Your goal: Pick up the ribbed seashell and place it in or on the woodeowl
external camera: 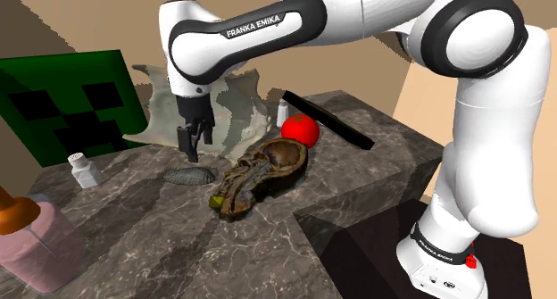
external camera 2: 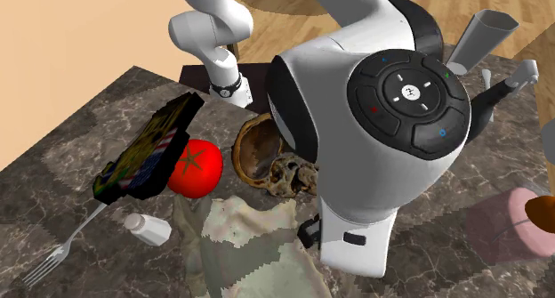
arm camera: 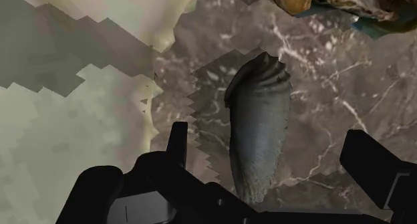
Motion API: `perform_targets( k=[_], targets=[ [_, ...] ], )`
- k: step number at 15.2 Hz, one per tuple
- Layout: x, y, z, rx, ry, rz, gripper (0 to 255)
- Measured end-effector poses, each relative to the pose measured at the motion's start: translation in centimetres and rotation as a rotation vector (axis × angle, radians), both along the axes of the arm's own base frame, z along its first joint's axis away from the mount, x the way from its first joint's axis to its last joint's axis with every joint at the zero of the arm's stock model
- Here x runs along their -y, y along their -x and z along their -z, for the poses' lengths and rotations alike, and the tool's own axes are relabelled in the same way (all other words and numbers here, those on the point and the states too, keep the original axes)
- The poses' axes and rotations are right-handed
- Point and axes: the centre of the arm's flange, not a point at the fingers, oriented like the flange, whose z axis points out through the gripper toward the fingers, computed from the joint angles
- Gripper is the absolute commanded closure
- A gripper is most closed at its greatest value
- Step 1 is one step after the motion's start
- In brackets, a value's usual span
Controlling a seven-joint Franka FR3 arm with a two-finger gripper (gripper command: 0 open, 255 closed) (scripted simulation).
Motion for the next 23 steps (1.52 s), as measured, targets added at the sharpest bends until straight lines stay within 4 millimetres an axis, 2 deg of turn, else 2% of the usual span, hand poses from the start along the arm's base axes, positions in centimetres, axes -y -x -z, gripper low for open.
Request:
perform_targets(
  k=[3, 5, 11, 17, 18, 23],
  targets=[
    [-2.7, -1.5, 1.2, -0.007, 0.0, -0.048, 0],
    [-3.4, -1.6, 2.3, -0.009, 0.0, -0.057, 0],
    [-3.8, -1.6, 5.4, -0.01, 0.0, -0.06, 0],
    [-3.9, -1.6, 5.7, -0.009, 0.0, -0.06, 0],
    [-3.9, -1.6, 5.7, -0.009, 0.0, -0.06, 255],
    [-3.9, -1.6, 5.7, -0.009, 0.0, -0.06, 255]
  ],
)
